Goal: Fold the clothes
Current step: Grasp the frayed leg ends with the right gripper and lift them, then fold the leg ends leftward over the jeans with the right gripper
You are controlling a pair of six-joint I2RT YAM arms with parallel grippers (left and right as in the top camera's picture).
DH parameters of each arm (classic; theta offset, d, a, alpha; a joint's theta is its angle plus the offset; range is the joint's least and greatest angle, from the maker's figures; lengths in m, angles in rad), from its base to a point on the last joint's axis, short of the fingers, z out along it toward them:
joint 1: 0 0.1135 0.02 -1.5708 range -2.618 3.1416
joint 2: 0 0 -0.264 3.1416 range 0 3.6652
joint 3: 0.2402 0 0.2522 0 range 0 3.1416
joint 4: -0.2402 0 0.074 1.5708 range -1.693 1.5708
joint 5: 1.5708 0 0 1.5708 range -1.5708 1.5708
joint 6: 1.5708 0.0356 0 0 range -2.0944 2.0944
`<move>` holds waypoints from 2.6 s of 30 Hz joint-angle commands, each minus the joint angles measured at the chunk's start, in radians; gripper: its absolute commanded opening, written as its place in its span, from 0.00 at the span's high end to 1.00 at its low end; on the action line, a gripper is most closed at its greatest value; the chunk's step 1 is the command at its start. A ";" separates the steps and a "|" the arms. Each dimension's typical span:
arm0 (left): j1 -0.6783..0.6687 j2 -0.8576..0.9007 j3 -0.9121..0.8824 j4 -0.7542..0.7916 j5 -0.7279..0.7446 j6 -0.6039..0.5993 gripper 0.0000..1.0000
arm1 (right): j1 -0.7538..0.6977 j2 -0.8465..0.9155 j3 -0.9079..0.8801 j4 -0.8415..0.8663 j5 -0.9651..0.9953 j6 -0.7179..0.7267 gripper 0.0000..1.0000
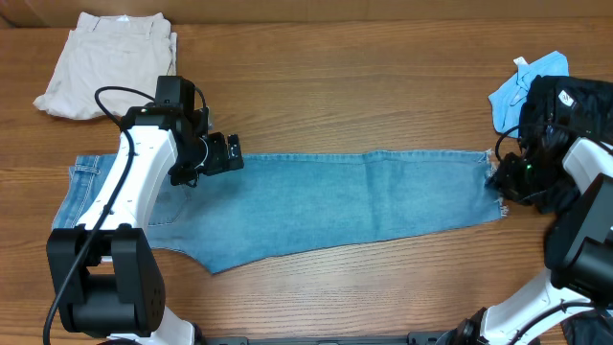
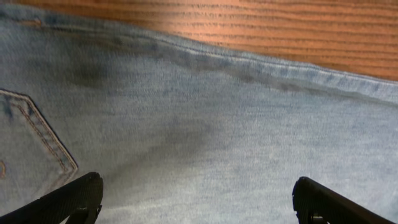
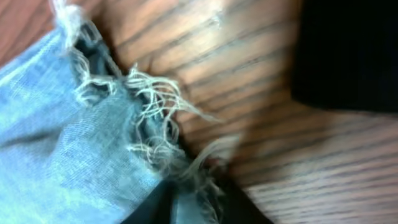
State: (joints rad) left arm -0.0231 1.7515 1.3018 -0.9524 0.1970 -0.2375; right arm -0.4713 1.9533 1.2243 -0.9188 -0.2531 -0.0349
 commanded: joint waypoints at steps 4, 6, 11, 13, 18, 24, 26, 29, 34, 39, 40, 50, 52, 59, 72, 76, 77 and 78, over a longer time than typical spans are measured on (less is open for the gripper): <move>-0.003 -0.006 -0.007 0.008 -0.006 -0.016 0.00 | 0.007 0.061 -0.020 -0.019 -0.014 0.033 0.96; -0.003 -0.006 -0.007 0.008 -0.006 -0.009 0.00 | 0.007 0.061 0.000 -0.033 -0.015 0.040 0.96; -0.003 -0.006 -0.007 0.009 -0.006 -0.010 0.00 | 0.007 0.061 0.070 -0.075 -0.005 0.086 0.96; -0.003 -0.006 -0.007 0.008 -0.006 -0.010 0.00 | 0.006 0.060 0.109 -0.095 -0.002 0.118 0.96; -0.003 -0.006 -0.007 0.008 -0.006 -0.010 0.00 | 0.006 0.034 0.217 -0.164 0.070 0.143 0.96; -0.003 -0.006 -0.007 0.012 -0.006 -0.010 0.00 | 0.006 -0.022 0.314 -0.241 0.192 0.196 0.96; -0.003 -0.006 -0.007 0.013 -0.006 -0.010 0.00 | 0.006 -0.039 0.320 -0.247 0.192 0.196 0.96; -0.003 -0.006 -0.007 0.013 -0.006 -0.010 0.00 | 0.007 -0.060 0.320 -0.255 0.193 0.201 0.96; -0.003 -0.006 -0.007 0.012 -0.005 -0.010 0.00 | 0.023 -0.093 0.321 -0.281 0.192 0.212 0.96; -0.003 -0.006 -0.007 0.012 -0.006 -0.010 0.00 | 0.116 -0.123 0.322 -0.308 0.192 0.219 0.96; -0.003 -0.006 -0.007 0.013 -0.005 -0.011 0.00 | 0.136 -0.123 0.322 -0.312 0.192 0.219 0.96; -0.003 -0.006 -0.007 0.007 -0.005 -0.010 0.00 | 0.375 -0.122 0.318 -0.323 0.193 0.219 0.96; -0.003 -0.006 -0.007 0.006 -0.006 -0.010 0.00 | 0.401 -0.122 0.318 -0.328 0.192 0.219 0.96; -0.003 -0.006 -0.007 0.008 -0.006 -0.010 0.00 | 0.457 -0.122 0.308 -0.364 0.183 0.219 0.96; -0.003 -0.006 -0.007 0.011 -0.005 -0.010 0.00 | 0.566 -0.122 0.241 -0.351 -0.086 0.219 0.96; -0.003 -0.006 -0.007 0.010 -0.006 -0.010 0.00 | 0.627 -0.122 0.241 -0.340 -0.085 0.219 0.96; -0.003 -0.006 -0.007 0.008 -0.006 -0.010 0.00 | 0.640 -0.122 0.241 -0.339 -0.085 0.220 0.96; -0.003 -0.006 -0.007 0.007 -0.006 -0.010 0.00 | 0.646 -0.122 0.241 -0.339 -0.085 0.222 0.94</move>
State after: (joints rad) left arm -0.0231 1.7515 1.3014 -0.9459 0.1970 -0.2375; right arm 0.1474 1.8648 1.4712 -1.2633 -0.3031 0.1833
